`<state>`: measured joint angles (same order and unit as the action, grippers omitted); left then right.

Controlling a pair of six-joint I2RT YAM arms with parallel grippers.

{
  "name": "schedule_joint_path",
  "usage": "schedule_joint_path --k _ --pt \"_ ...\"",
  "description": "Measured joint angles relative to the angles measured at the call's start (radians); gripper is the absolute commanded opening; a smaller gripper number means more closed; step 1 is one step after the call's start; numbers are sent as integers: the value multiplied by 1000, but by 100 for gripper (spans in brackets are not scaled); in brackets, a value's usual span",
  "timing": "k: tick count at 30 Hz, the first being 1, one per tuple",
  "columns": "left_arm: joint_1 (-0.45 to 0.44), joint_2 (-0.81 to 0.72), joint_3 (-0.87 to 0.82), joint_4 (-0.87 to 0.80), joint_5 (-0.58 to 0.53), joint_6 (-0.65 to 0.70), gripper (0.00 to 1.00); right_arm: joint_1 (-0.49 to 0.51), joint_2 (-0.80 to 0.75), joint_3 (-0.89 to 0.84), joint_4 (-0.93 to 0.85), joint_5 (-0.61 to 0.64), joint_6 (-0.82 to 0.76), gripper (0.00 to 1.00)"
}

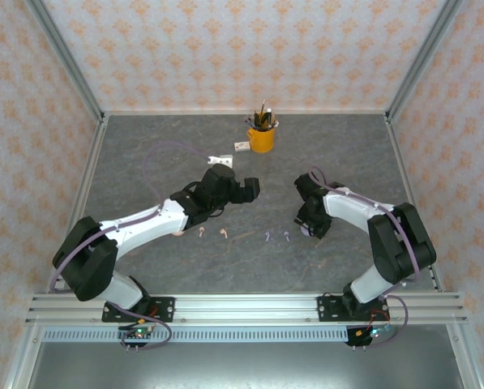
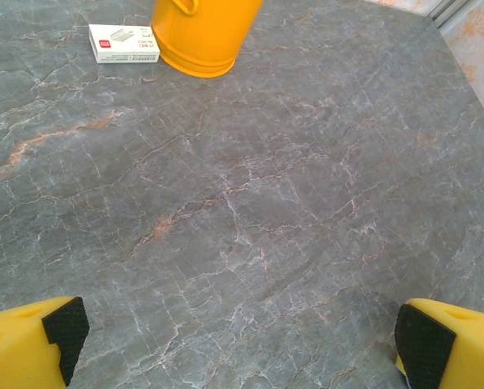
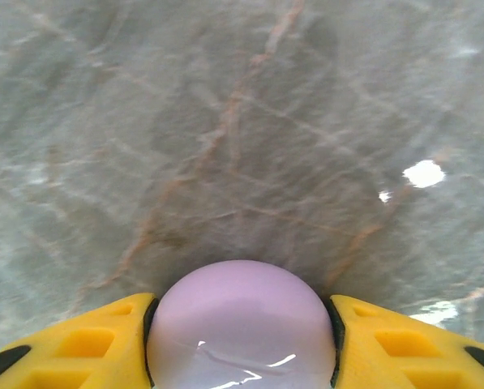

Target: Insert the wireless bluetooth earbuds into the charging case

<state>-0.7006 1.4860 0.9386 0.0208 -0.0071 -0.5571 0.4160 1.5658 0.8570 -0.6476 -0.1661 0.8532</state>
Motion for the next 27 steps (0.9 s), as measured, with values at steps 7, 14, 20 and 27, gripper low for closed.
schedule_joint_path --k 7,14,20,27 --pt "0 -8 -68 98 34 5 100 7 -28 58 47 -34 12 50" --pt "0 -13 -168 265 148 4 100 2 -30 143 89 -56 35 50" --pt "0 0 -195 417 244 -6 100 -20 -34 171 122 -87 64 50" --pt "0 143 -193 618 327 -62 97 -37 -71 183 146 -121 94 50"
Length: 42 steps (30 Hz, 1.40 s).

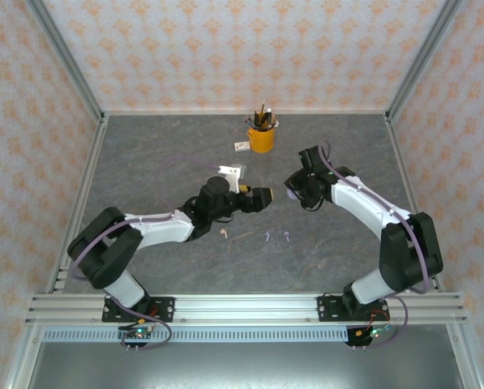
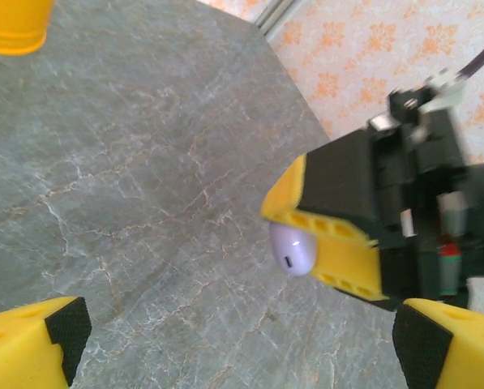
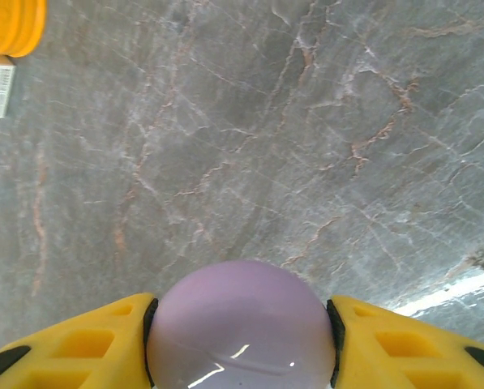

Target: Insert the wireless bluetooth earbuds into the charging case

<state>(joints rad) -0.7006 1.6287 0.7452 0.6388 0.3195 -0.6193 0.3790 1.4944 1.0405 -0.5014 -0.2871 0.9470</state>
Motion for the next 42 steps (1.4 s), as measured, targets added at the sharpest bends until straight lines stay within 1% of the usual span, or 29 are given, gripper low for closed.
schedule_joint_path --k 8,18,23,34,42 --pt "0 185 51 140 63 -72 89 -10 -40 23 18 -32 19 50" --pt "-22 284 164 227 96 -109 78 -16 -43 40 22 -57 22 51" --pt "-27 338 190 259 101 -125 75 -22 -43 41 22 -62 21 50" --pt "-39 357 236 272 103 -143 70 -26 -43 41 22 -76 21 51" --pt "-40 369 261 278 103 -150 61 -27 -43 41 24 -80 21 51"
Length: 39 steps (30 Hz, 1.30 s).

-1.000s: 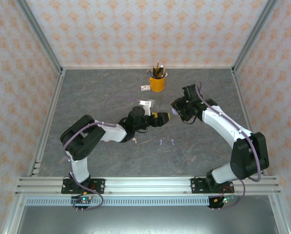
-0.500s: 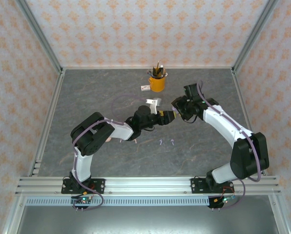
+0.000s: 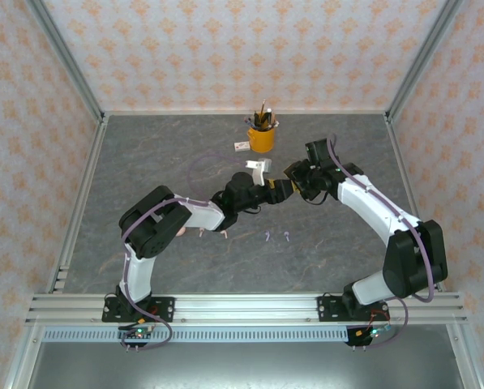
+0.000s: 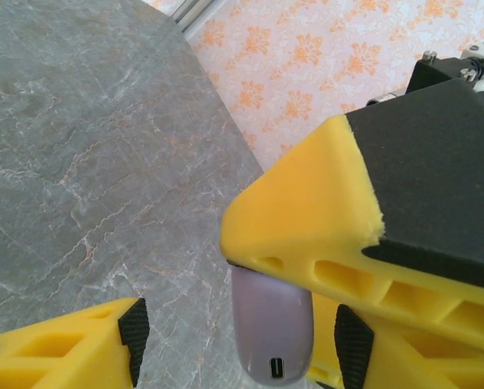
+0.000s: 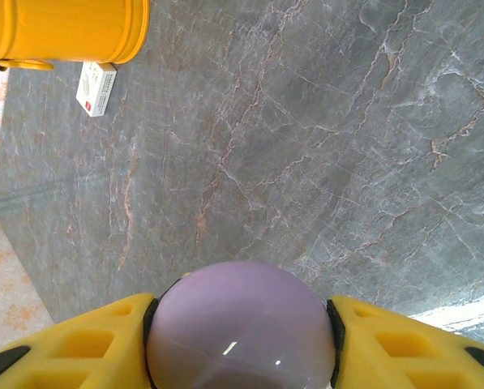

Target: Insert the wireless bluetooth earbuds into the charging case

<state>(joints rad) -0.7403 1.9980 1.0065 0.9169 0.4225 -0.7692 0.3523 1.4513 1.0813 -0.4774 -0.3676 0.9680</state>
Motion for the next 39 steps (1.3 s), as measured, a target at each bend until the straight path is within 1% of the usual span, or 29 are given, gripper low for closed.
schedule_joint_path --k 11,16,19,23,25,26,28,31,35,39 --pt "-5 23 13 30 -3 -18 47 0 -1 0 0 0 0 51" --pt "-6 23 14 40 -3 -19 37 0 -1 0 0 0 0 51" --pt "-9 23 14 45 -3 -19 33 0 -2 0 0 0 0 51" --pt "-13 23 14 50 -2 -19 25 0 -2 0 0 1 0 51" --pt "-13 23 14 51 -1 -21 18 -2 -2 0 0 1 -1 55" --pt "-13 23 14 52 0 -19 16 -2 -2 0 0 1 -2 59" --pt "-13 23 14 52 1 -24 13 -3 -2 0 0 -1 -6 70" --pt "-13 23 14 46 -1 -23 8 -13 -7 5 -2 -9 -10 79" --pt "-13 9 9 11 -3 -14 5 -60 -39 38 -5 -10 -29 82" --pt "-12 -56 -16 -58 -3 17 0 -121 -133 50 -11 8 -69 83"
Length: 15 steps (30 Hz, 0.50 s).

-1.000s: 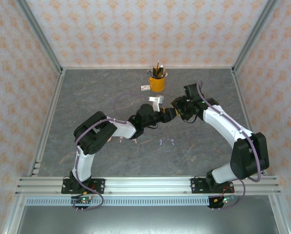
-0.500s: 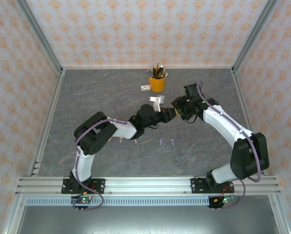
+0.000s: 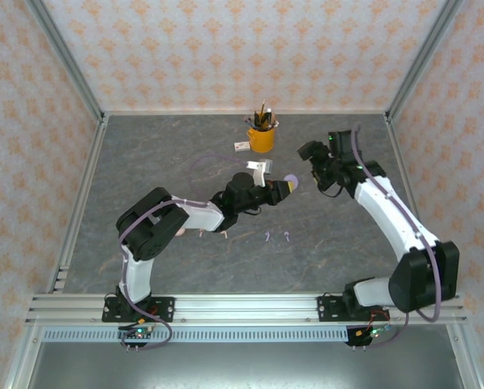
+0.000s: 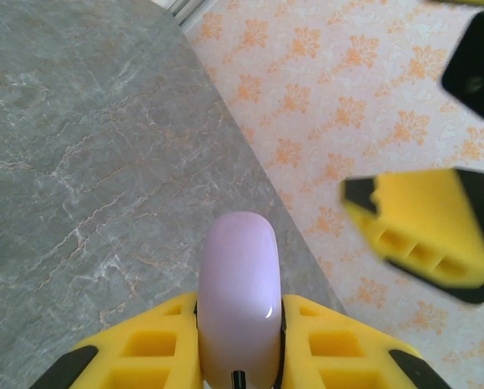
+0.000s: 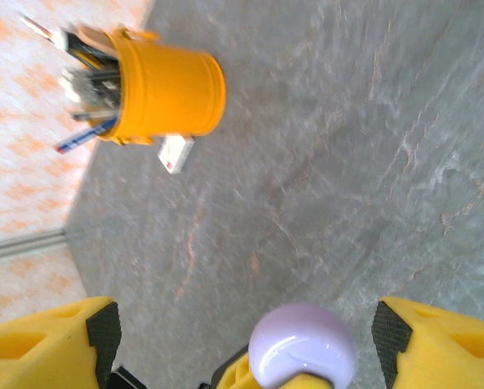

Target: Insert the wireless bluetooth earbuds into the charging case

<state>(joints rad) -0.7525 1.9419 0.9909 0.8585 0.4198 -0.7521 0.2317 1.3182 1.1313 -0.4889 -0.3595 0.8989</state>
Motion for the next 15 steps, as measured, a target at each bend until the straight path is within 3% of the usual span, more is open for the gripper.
schedule_joint_path --k 4,8,15 --pt "11 -110 -8 -90 32 60 0 -21 -131 -61 31 8 -82 83" --pt "52 -222 -13 -175 98 126 0 -21 -282 -240 114 -21 -192 83" --pt "131 -334 -37 -335 210 227 0 -21 -419 -482 294 -186 -276 83"
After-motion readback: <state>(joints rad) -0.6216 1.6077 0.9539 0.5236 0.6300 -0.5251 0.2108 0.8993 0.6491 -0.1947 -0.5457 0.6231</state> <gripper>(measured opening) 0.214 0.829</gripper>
